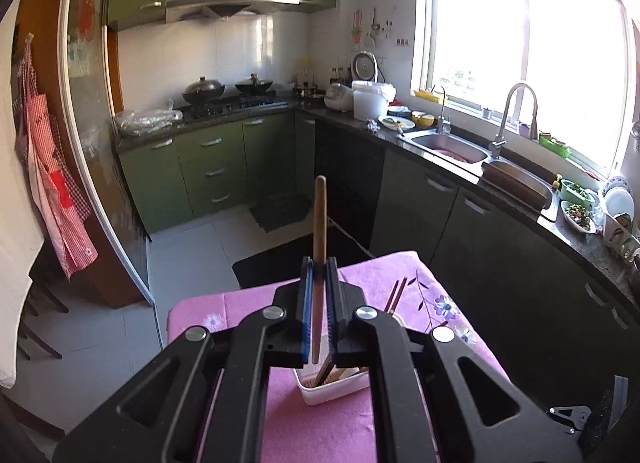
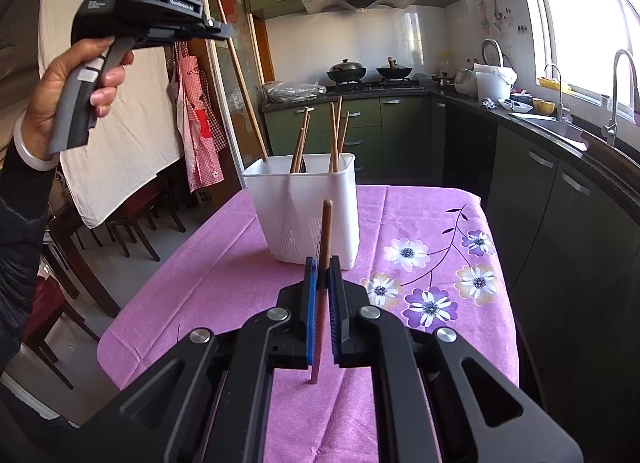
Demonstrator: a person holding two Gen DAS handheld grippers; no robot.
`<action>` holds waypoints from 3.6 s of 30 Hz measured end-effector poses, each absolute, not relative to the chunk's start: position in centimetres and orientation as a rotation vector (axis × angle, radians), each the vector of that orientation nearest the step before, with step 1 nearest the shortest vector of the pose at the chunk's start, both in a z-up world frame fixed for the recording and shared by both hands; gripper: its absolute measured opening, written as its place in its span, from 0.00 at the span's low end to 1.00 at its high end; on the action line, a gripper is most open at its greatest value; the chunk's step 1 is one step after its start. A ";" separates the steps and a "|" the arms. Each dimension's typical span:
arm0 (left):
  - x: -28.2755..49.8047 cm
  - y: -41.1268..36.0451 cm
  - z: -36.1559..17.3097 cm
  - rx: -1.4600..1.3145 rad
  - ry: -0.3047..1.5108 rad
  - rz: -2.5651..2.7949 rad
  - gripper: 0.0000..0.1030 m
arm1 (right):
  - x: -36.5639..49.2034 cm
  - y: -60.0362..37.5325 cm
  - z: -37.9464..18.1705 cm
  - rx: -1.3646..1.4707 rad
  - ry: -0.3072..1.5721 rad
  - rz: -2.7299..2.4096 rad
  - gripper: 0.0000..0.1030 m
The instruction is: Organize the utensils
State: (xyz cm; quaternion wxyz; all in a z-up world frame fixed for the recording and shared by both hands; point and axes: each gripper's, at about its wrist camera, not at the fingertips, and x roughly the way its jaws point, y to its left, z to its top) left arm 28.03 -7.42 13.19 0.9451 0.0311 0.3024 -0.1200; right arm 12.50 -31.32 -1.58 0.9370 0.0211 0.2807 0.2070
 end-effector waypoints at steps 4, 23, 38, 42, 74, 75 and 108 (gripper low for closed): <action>29.1 -7.3 9.3 0.047 0.701 -0.261 0.06 | 12.7 -31.5 -1.6 0.051 0.578 0.420 0.06; 13.1 -2.8 1.5 0.033 0.418 -0.085 0.94 | 18.5 -29.2 12.6 0.132 0.306 0.493 0.06; 10.4 -2.7 -3.9 0.078 0.531 -0.091 0.94 | 28.6 -25.7 12.8 0.100 0.330 0.342 0.06; 10.6 -3.3 -4.6 0.089 0.544 -0.100 0.94 | 29.6 -25.0 10.4 0.089 0.377 0.347 0.06; 5.0 -1.8 -4.5 0.047 0.510 -0.049 0.94 | 2.7 -31.4 -2.5 0.017 0.296 0.262 0.96; 4.7 -1.7 -4.4 0.046 0.507 -0.044 0.94 | 2.1 -31.7 -2.3 0.017 0.290 0.263 0.96; 0.7 -1.3 -2.7 0.074 0.460 -0.002 0.94 | 0.0 -31.0 -0.8 0.006 0.276 0.241 0.96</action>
